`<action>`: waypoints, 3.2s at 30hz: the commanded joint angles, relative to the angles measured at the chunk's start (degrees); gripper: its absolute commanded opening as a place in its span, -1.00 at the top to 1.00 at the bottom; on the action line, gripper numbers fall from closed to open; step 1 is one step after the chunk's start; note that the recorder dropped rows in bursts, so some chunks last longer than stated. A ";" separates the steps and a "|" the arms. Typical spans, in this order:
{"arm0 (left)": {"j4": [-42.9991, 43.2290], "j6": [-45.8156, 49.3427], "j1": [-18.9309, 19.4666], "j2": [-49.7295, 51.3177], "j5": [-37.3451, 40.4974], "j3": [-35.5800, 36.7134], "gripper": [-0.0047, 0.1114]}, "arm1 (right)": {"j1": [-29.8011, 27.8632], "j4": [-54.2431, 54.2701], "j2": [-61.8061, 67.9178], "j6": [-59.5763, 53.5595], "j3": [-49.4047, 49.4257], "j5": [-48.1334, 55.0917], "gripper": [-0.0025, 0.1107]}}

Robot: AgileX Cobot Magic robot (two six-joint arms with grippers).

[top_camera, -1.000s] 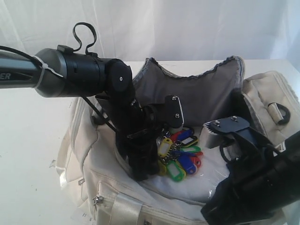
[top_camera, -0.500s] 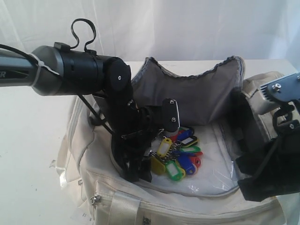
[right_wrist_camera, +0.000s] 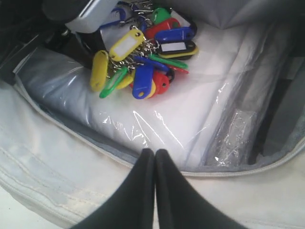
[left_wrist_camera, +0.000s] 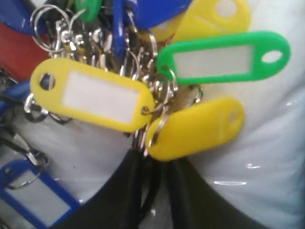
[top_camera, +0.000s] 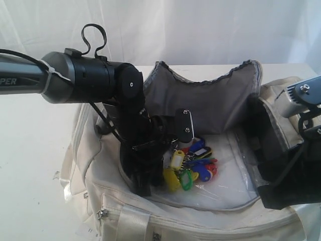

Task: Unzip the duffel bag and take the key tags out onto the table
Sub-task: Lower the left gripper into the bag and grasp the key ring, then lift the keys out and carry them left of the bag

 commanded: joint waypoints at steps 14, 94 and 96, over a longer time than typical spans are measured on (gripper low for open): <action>1.79 0.19 -0.29 -10.37 1.45 1.53 0.92 | 0.11 -0.53 -0.41 0.15 0.16 -0.78 0.96; 58.76 -54.68 -0.18 -54.18 15.60 17.46 0.92 | 0.11 -2.51 -0.41 0.50 0.21 -2.22 0.96; 61.02 -57.86 -0.18 -54.18 13.05 20.29 0.92 | 0.11 -2.51 -0.41 0.61 0.21 -2.20 0.96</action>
